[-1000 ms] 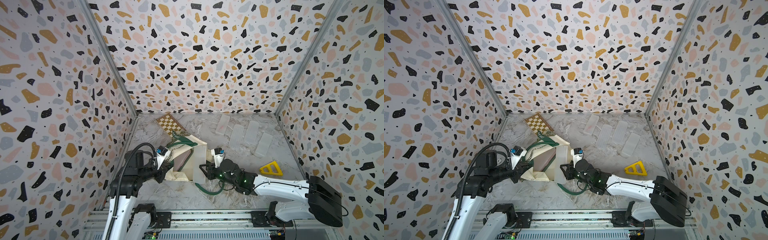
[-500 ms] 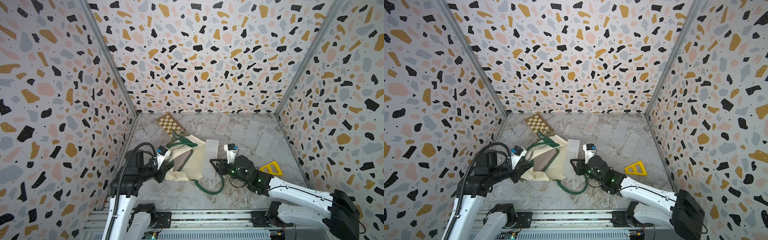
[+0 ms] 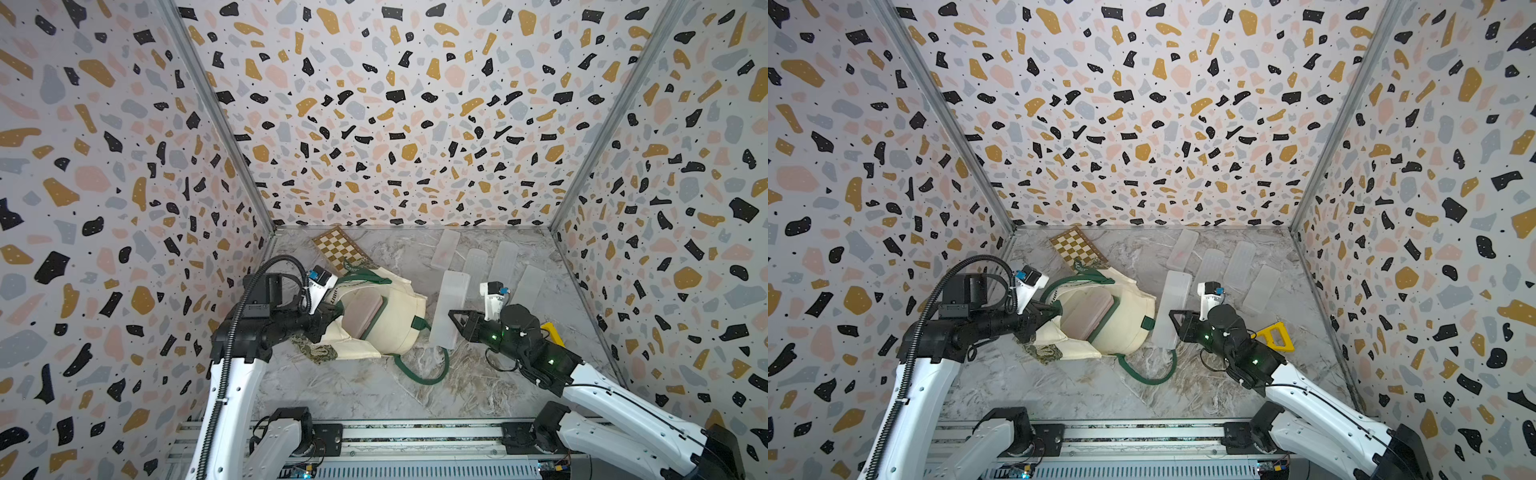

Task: Take out the pencil case from the canvas bag
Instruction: Place the pencil case at the center of the board.

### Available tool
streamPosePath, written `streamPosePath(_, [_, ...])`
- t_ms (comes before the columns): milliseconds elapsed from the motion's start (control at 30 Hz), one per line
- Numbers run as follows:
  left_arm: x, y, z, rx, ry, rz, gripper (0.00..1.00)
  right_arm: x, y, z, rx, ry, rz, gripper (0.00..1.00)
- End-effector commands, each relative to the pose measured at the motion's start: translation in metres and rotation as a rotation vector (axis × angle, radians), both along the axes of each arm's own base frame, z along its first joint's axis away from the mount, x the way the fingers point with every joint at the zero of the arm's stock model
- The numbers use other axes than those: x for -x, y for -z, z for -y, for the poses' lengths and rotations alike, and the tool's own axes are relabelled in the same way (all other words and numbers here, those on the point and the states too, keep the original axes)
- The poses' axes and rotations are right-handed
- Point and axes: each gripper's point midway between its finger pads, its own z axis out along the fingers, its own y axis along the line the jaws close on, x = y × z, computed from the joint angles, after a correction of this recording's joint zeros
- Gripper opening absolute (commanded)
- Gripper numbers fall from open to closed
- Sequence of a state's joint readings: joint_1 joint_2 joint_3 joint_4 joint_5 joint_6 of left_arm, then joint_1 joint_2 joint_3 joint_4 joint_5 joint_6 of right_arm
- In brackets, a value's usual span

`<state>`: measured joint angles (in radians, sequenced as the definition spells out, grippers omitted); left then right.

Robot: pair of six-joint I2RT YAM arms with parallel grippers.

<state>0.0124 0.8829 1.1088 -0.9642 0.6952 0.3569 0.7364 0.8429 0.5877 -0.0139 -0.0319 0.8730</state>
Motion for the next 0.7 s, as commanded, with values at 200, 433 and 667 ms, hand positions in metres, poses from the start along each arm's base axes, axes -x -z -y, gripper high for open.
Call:
streamPosePath(200, [-0.004,-0.039,0.006,0.049,0.018,0.103,0.00,-0.004,0.005,0.039,0.037,0.029,-0.062,0.28])
streamPosePath(433, [-0.004,-0.035,0.008,0.083,0.016,0.087,0.00,-0.012,0.027,0.066,0.034,0.074,-0.138,0.28])
streamPosePath(667, [-0.006,-0.021,0.006,0.109,-0.034,0.068,0.00,-0.022,0.049,0.090,0.054,0.141,-0.174,0.28])
